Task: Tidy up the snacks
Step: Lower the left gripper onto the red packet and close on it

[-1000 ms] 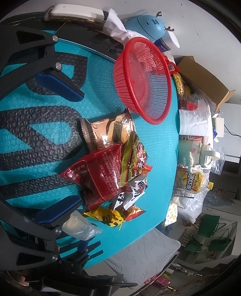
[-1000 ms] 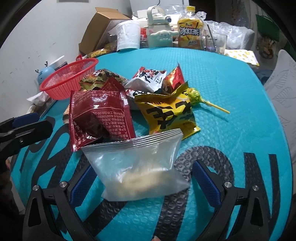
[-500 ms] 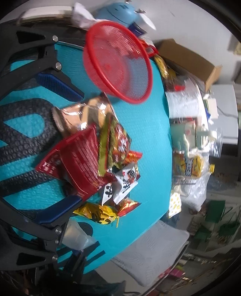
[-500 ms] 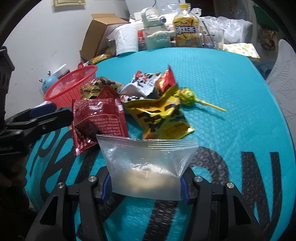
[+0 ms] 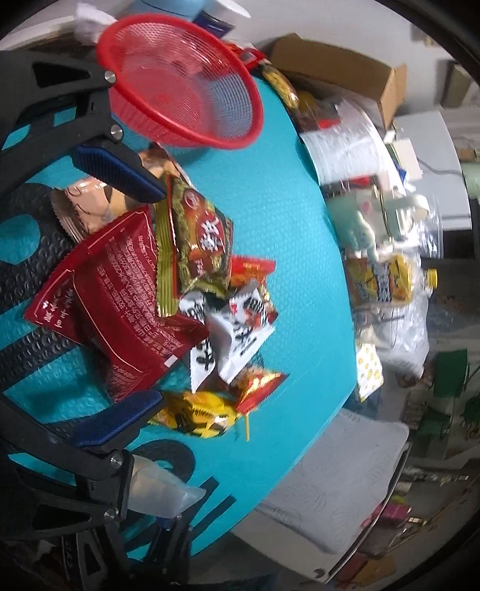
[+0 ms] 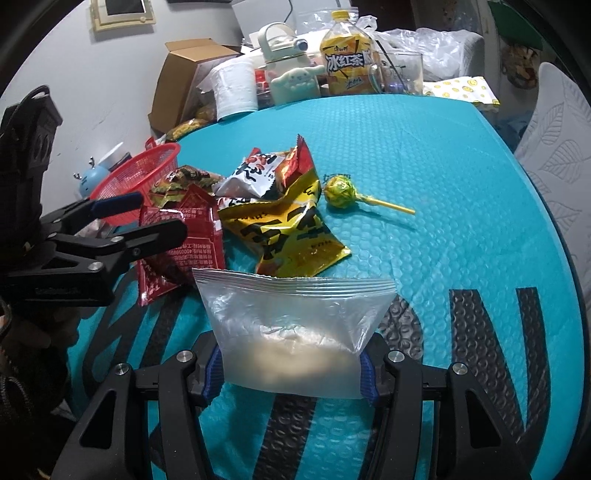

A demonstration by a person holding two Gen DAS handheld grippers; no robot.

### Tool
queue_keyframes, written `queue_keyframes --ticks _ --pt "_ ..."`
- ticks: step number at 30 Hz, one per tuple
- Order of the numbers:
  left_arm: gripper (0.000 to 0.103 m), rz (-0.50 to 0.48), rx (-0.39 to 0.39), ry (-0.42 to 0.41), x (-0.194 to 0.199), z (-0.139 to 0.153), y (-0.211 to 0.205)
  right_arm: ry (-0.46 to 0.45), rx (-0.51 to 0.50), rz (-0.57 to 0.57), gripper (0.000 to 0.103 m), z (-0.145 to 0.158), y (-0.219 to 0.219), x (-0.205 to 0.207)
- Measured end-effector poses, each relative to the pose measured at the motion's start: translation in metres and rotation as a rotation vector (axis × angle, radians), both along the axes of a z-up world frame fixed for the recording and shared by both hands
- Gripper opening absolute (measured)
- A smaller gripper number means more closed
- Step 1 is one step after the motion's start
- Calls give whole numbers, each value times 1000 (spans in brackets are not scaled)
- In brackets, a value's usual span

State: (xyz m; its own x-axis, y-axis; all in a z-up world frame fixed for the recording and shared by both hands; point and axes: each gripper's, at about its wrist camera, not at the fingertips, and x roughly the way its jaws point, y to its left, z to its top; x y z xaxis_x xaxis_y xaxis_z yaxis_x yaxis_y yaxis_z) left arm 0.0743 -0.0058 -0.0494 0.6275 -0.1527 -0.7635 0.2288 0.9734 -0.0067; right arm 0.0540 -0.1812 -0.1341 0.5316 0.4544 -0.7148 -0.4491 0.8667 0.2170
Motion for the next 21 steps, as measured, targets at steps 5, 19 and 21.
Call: queue_keyframes --ticks 5,19,21 --pt "103 -52 -43 81 2 -9 -4 7 7 4 56 -2 -1 -2" --pt "103 -67 -150 193 -26 -19 -17 16 35 -27 56 -2 -16 -2" --pt "103 -53 -164 193 -29 -18 -19 13 40 -36 56 -1 -19 -4"
